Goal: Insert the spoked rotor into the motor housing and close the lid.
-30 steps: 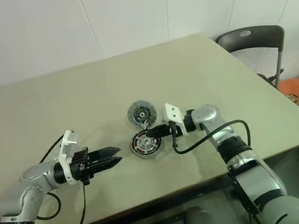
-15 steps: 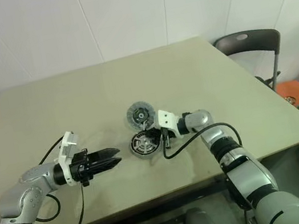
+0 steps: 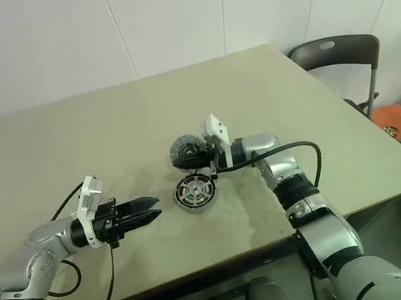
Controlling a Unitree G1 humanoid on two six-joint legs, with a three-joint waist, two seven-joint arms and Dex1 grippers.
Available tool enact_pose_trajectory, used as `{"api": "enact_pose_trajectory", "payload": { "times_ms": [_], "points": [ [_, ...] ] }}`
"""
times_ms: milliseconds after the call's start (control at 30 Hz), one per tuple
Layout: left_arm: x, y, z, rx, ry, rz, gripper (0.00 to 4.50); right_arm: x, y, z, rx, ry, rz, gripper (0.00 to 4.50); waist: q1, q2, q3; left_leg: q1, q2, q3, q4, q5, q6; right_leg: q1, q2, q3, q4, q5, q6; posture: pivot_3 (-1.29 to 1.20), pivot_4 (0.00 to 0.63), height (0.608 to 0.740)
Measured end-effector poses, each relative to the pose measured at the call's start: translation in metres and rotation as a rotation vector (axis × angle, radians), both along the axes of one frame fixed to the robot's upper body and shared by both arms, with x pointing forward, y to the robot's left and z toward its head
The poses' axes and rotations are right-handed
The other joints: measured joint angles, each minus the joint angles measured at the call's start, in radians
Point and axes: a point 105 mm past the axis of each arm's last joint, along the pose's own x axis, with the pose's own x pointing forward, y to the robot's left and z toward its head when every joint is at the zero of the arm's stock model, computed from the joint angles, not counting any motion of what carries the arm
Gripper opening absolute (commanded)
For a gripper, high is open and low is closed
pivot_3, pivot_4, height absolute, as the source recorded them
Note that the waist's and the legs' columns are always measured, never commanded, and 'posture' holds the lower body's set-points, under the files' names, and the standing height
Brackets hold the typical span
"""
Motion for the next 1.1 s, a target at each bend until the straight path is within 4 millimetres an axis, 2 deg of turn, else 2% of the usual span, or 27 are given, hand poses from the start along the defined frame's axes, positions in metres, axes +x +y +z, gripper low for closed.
{"api": "enact_pose_trajectory", "payload": {
  "times_ms": [133, 300, 467, 633, 733, 833, 900, 1100],
  "points": [
    [0.0, 0.001, 0.0, -0.001, -0.005, 0.003, 2.06, -0.015, -0.007, -0.049, -0.141, 0.018, 0.02, 0.0, -0.001, 0.0, 0.0, 0.0, 0.0, 0.001, 0.0, 0.0, 0.0, 0.0, 0.0, 0.0, -0.001, 0.0, 0.0, 0.0, 0.0, 0.74],
    [0.0, 0.004, 0.001, -0.003, -0.015, 0.018, 2.06, -0.008, -0.011, -0.051, -0.182, -0.069, 0.015, 0.0, -0.003, 0.0, -0.001, 0.003, 0.0, 0.001, 0.002, 0.0, 0.0, 0.004, 0.001, 0.001, 0.0, -0.001, -0.001, 0.0, 0.0, 0.74],
    [-0.001, 0.005, 0.0, -0.002, -0.009, 0.021, 2.06, -0.007, -0.012, -0.051, -0.174, -0.083, 0.01, 0.0, -0.002, 0.0, -0.001, 0.003, 0.0, 0.001, 0.006, 0.0, 0.0, 0.005, 0.001, 0.001, 0.002, -0.002, -0.004, 0.0, 0.0, 0.74],
    [0.0, 0.005, 0.0, -0.002, -0.011, 0.023, 2.06, -0.003, -0.01, -0.039, -0.038, 0.082, -0.038, 0.0, -0.002, 0.0, 0.0, 0.001, 0.0, 0.0, 0.007, 0.0, 0.0, 0.004, 0.001, 0.001, 0.003, -0.002, -0.004, 0.0, 0.0, 0.74],
    [0.001, 0.004, 0.001, -0.002, -0.017, 0.023, 2.06, 0.003, -0.011, -0.028, -0.007, 0.103, -0.054, 0.0, -0.002, 0.0, 0.0, 0.001, 0.0, 0.0, 0.006, 0.0, 0.0, 0.003, 0.001, 0.001, 0.002, 0.0, -0.001, 0.0, 0.0, 0.74],
    [0.002, 0.004, 0.002, -0.003, -0.021, 0.023, 2.06, 0.003, -0.012, -0.034, -0.072, 0.041, -0.05, 0.0, -0.001, 0.0, 0.0, 0.001, 0.0, 0.0, 0.003, 0.0, 0.0, 0.002, 0.001, 0.0, 0.001, 0.0, 0.0, 0.0, 0.0, 0.74],
    [0.002, 0.003, 0.002, -0.004, -0.02, 0.023, 2.06, -0.001, -0.016, -0.047, -0.161, -0.028, -0.03, 0.0, -0.001, 0.0, 0.0, 0.001, 0.0, 0.0, 0.002, 0.0, 0.0, 0.002, 0.001, 0.0, 0.0, 0.0, 0.0, 0.0, 0.0, 0.74],
    [0.004, 0.004, 0.001, 0.002, -0.022, 0.027, 2.06, -0.001, -0.014, -0.048, -0.196, -0.174, -0.006, 0.0, -0.003, 0.0, -0.001, 0.003, 0.0, 0.001, 0.002, 0.0, 0.0, 0.004, 0.001, 0.001, 0.001, 0.0, -0.001, 0.0, 0.0, 0.74]
  ]
}}
